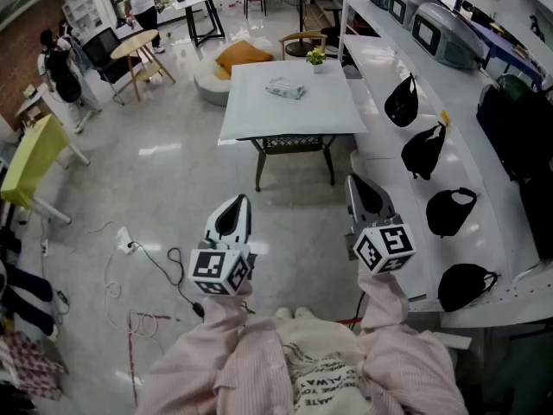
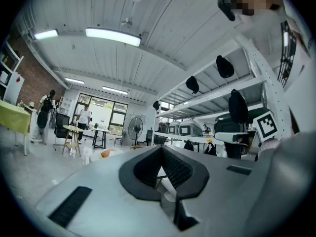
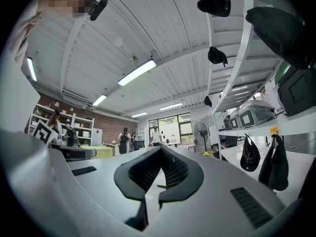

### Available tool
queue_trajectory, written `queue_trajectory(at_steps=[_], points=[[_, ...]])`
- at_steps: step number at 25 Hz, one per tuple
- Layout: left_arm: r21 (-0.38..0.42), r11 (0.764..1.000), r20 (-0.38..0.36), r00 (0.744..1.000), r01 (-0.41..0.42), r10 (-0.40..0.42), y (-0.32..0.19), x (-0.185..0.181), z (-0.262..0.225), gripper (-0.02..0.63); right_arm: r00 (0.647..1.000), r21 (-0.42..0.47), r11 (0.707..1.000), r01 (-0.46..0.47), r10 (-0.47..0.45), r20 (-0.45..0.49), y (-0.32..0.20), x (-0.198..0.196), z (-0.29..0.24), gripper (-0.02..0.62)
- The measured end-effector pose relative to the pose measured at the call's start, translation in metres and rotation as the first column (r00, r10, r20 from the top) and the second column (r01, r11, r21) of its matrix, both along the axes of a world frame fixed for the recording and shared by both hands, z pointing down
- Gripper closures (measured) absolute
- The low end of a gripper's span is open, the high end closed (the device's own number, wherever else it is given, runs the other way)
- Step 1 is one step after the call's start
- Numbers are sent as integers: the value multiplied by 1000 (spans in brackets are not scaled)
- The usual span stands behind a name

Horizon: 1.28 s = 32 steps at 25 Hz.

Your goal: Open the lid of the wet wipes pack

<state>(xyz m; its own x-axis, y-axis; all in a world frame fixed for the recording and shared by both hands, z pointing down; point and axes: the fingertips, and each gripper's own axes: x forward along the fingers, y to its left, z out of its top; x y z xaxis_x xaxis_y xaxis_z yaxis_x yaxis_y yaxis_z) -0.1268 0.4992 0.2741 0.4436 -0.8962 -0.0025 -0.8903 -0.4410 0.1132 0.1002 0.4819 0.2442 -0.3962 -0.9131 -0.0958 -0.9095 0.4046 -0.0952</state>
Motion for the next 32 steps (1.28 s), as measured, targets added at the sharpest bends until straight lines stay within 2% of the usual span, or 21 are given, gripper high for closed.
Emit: queue_trajectory(at_steps=[13,15,16,19,24,32], points=[[-26,999,-3,1000,20,-20,-7,11,9,607,1000,-24,1000,13,-13,2,-12,16,16,595],[-32,999,-3,1000,21,-21,-9,14,12,607,1000,-38,999,15,-14,16,-15,20,21,573],[-36,999,-2,1000,22,-23,-9,15,14,607,1000,-46,999,15,-14,23,-16,21,23,531],[-47,998,-2,1000,29,-29,-11,17,18,607,999,-62,998,17,-15,38,-20,26,29,464],[-58,998,-5,999,36,-37,-12,24,23,607,999,-75,997,16,-12,53,-25,36,34,395],[-91,994,-11,998,54,-55,-19,29,39,607,998,-97,995,35,-30,52,-39,40,47,377]])
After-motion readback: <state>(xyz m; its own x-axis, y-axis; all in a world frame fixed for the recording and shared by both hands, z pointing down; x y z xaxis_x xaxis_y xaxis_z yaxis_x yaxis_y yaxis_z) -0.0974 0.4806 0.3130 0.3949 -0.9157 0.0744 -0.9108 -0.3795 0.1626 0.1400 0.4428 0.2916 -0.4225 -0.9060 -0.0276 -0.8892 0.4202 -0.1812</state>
